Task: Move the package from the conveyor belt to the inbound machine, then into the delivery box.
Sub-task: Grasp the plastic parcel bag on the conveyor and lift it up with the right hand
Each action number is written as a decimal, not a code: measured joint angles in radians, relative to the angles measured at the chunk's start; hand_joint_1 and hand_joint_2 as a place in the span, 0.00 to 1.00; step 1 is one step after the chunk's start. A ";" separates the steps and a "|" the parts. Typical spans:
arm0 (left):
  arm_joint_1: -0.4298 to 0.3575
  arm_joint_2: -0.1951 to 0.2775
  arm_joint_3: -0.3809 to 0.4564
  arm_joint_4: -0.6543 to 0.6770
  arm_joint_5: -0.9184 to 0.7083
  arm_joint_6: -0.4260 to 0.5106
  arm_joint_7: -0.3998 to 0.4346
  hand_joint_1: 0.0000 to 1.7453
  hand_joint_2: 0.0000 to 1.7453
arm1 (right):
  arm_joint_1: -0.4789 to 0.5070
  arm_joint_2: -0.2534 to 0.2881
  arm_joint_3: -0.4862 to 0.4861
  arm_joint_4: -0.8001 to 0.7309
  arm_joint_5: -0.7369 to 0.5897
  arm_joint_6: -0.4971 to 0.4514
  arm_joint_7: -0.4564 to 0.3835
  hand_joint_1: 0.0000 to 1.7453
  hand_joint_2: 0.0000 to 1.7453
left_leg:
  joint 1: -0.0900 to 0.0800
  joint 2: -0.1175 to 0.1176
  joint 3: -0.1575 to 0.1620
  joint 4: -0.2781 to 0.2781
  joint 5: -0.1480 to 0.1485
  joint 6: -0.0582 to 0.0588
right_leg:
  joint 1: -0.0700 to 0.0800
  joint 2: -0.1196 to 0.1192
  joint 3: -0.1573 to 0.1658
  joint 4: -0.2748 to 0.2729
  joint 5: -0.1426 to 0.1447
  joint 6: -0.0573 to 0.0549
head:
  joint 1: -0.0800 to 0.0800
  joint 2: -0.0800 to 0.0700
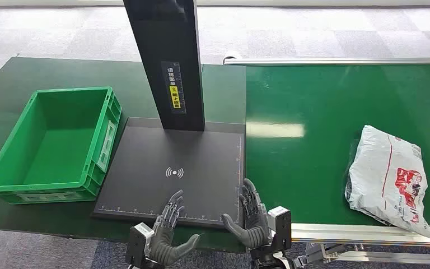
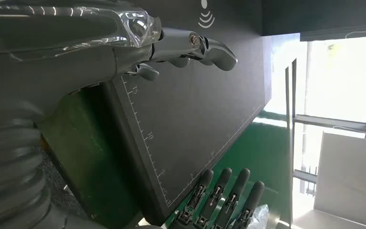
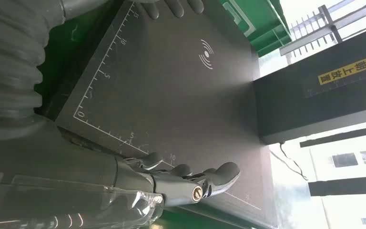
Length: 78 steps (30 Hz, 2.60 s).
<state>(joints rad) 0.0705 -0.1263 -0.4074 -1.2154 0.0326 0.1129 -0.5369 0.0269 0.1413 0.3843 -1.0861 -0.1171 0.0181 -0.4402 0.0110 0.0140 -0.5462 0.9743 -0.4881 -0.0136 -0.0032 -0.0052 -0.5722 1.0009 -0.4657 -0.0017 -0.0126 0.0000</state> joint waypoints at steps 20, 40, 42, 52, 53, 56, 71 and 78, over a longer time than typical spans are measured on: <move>0.029 0.000 0.001 -0.020 -0.008 0.000 0.000 0.00 1.00 | 0.021 0.004 -0.011 -0.015 0.010 0.005 0.000 0.00 1.00 | 0.000 0.000 0.000 0.000 0.000 0.000 | 0.000 0.000 0.000 0.000 0.000 0.000 | 0.000 0.000; 0.006 0.000 0.006 -0.022 -0.019 -0.024 -0.002 0.00 1.00 | 0.039 -0.025 -0.027 -0.124 0.421 -0.259 0.023 0.00 1.00 | 0.000 -0.001 0.000 0.000 0.000 0.000 | 0.000 0.000 0.000 0.000 0.000 0.000 | 0.000 0.000; 0.004 -0.004 0.014 -0.022 -0.028 -0.033 0.000 0.00 1.00 | 0.051 -0.034 -0.045 -0.180 0.574 -0.329 0.058 0.00 1.00 | 0.000 -0.001 0.000 0.000 0.000 0.000 | 0.000 0.000 0.000 0.000 0.000 0.000 | 0.000 0.000; -0.002 -0.032 0.054 -0.028 -0.061 -0.070 0.014 0.00 1.00 | 0.098 -0.058 -0.129 -0.343 1.028 -0.480 0.211 0.00 1.00 | 0.000 -0.001 0.000 0.000 0.000 0.000 | 0.000 0.000 0.000 0.000 0.000 0.000 | 0.000 0.000; -0.002 -0.035 0.059 -0.032 -0.065 -0.073 0.017 0.00 1.00 | 0.104 -0.060 -0.146 -0.357 1.103 -0.491 0.239 0.00 1.00 | 0.000 -0.001 0.000 0.000 0.000 0.000 | 0.000 0.000 0.000 0.000 0.000 0.000 | 0.000 0.000; -0.001 -0.040 0.073 -0.047 -0.072 -0.079 0.025 0.00 1.00 | 0.119 -0.064 -0.199 -0.388 1.240 -0.507 0.298 0.00 1.00 | 0.000 -0.001 0.000 0.000 0.000 0.000 | 0.000 0.000 0.000 0.000 0.000 0.000 | 0.000 0.000; 0.037 -0.052 0.109 -0.124 -0.086 -0.092 0.059 0.00 1.00 | 0.139 -0.059 -0.439 -0.369 1.521 -0.519 0.385 0.00 1.00 | 0.000 -0.001 -0.001 0.000 0.000 0.000 | -0.001 -0.001 0.000 0.000 0.000 0.000 | 0.000 0.000; 0.035 -0.054 0.115 -0.124 -0.094 -0.102 0.075 0.00 1.00 | 0.131 -0.050 -0.491 -0.326 1.553 -0.549 0.388 0.00 1.00 | 0.000 -0.001 -0.001 0.000 0.000 0.000 | -0.001 -0.001 0.000 0.000 0.000 0.000 | 0.000 0.000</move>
<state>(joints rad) 0.1052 -0.1806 -0.2919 -1.3396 -0.0617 0.0113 -0.4623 0.1578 0.0914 -0.1065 -1.4117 1.4360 -0.5304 -0.0525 0.0106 0.0126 -0.5467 0.9745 -0.4882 -0.0134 -0.0039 -0.0059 -0.5721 1.0007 -0.4656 -0.0016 -0.0126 0.0000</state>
